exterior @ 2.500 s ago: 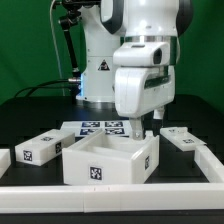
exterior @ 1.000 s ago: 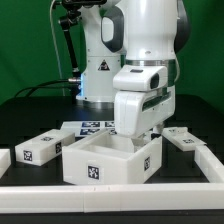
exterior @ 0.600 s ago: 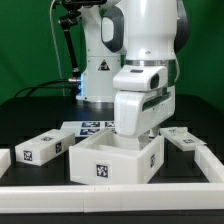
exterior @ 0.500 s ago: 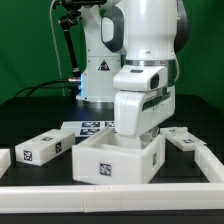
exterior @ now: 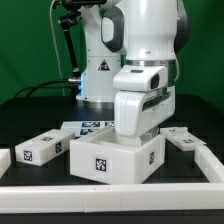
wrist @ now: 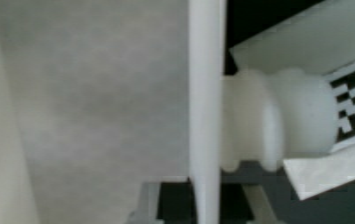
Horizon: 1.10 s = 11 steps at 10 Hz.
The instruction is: Assemble cabinet
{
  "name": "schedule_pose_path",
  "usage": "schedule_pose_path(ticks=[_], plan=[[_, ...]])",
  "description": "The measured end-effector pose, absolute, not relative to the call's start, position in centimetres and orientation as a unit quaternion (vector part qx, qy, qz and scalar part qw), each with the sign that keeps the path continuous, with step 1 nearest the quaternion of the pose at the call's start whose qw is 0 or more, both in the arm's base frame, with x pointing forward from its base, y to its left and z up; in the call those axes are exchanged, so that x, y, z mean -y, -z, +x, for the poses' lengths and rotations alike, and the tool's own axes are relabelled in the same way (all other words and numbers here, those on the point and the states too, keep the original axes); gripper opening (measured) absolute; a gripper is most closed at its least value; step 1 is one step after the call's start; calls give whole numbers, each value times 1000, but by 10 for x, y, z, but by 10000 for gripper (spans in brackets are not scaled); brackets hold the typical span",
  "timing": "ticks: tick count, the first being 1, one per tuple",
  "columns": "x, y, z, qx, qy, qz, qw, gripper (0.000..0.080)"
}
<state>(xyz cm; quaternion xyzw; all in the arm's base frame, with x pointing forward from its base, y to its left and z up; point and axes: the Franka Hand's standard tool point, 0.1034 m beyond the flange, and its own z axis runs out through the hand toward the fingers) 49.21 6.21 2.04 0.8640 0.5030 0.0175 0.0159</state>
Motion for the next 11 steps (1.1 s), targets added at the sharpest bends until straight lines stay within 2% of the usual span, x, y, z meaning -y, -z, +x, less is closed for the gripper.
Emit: schedule_pose_path(ticks=[4, 11], plan=[[-58, -24, 495, -627, 27, 779, 9, 35], [-69, -23, 501, -656, 28, 754, 4, 35]])
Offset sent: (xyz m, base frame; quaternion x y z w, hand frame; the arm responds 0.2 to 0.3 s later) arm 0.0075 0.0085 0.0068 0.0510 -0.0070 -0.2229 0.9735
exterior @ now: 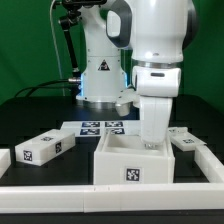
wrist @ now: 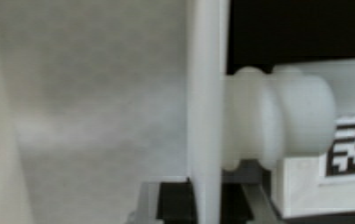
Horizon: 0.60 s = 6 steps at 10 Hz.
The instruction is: Assemble cabinet
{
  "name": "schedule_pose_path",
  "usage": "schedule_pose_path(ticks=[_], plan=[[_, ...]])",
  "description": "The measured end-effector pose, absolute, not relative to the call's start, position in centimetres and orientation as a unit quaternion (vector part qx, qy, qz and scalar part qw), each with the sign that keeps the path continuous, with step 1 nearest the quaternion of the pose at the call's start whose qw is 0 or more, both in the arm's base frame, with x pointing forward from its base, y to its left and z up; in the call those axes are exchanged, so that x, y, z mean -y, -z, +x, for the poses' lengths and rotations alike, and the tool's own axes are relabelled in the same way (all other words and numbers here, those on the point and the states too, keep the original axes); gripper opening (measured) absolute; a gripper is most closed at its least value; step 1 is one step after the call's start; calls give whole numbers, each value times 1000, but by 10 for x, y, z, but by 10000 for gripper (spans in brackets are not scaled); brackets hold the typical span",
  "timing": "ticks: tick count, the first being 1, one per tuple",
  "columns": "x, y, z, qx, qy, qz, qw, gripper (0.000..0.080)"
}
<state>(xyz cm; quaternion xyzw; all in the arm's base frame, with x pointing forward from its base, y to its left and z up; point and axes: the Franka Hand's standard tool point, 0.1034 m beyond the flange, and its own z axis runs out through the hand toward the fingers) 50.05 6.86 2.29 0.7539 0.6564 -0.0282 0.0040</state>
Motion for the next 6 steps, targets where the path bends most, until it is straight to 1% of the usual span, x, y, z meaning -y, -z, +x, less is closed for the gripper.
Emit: schedule_pose_path(ticks=[2, 6], plan=[[-78, -21, 509, -674, 22, 738, 3, 35], [-109, -21, 519, -690, 7, 724, 0, 35]])
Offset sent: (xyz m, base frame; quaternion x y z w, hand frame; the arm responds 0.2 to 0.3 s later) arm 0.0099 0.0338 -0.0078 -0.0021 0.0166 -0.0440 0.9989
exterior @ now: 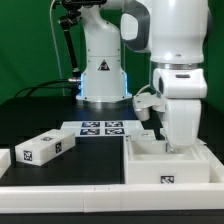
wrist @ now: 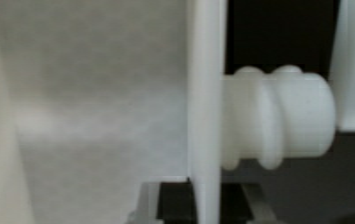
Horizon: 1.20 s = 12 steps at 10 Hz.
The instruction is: Assemble cabinet
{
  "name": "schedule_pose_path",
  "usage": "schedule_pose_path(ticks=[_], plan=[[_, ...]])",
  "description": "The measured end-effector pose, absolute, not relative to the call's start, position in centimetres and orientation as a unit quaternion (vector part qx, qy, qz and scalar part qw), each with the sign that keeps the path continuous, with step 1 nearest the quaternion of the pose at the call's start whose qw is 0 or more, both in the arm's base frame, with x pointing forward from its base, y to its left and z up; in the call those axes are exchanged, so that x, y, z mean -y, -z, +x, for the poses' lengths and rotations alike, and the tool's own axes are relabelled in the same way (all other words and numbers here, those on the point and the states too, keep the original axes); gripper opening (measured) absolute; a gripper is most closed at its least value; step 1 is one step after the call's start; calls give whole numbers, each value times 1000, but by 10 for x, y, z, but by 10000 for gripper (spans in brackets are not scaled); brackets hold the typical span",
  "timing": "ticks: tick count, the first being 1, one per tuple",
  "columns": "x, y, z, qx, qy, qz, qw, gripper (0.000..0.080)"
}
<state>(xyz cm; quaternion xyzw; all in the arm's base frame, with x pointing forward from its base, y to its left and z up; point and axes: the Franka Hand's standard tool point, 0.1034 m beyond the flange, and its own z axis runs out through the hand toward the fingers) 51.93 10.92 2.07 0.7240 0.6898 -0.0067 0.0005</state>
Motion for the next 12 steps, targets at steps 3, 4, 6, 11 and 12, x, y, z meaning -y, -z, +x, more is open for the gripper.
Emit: schedule_pose_path(ticks=[3, 4, 6, 11, 12], plan=[[-116, -22, 521, -691, 7, 723, 0, 35], [-115, -23, 522, -688, 7, 725, 1, 105], [-111, -24, 523, -683, 10, 730, 1, 287], [-114, -49, 514, -678, 3, 735, 11, 755], [-115, -62, 508, -680, -1, 733, 16, 790]])
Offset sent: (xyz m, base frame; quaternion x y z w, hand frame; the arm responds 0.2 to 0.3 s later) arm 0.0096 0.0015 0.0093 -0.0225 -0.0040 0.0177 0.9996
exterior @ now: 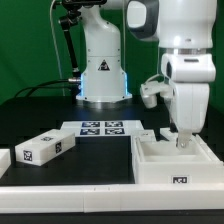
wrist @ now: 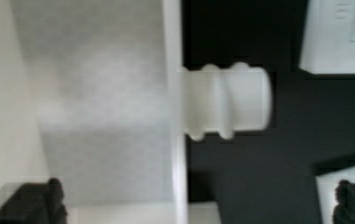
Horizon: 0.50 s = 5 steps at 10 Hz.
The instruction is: Assemble cabinet
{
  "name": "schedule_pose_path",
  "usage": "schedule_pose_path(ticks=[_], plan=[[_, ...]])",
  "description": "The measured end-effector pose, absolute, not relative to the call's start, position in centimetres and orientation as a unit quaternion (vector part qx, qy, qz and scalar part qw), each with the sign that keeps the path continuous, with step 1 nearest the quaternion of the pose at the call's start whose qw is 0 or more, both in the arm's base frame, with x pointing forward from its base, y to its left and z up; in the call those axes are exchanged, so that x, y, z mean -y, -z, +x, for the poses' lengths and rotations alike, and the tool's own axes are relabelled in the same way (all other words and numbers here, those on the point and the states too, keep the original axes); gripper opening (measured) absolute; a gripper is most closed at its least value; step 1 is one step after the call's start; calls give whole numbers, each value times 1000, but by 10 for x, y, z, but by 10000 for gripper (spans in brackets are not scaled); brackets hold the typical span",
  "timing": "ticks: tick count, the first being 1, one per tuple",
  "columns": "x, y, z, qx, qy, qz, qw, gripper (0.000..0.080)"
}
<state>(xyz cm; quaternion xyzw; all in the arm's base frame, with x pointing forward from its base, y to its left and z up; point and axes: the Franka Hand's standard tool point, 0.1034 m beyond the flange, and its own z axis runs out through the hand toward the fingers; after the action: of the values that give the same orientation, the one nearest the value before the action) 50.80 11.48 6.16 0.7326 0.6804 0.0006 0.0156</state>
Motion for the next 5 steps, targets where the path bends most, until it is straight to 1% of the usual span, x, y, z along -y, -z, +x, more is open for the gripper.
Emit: schedule_pose_path(ticks=[2, 3, 5], plan=[[-116, -74, 492, -676, 0, 737, 19, 797], [-114, -76, 484, -671, 2, 741, 19, 797], [-113, -73, 486, -670, 3, 742, 18, 796]])
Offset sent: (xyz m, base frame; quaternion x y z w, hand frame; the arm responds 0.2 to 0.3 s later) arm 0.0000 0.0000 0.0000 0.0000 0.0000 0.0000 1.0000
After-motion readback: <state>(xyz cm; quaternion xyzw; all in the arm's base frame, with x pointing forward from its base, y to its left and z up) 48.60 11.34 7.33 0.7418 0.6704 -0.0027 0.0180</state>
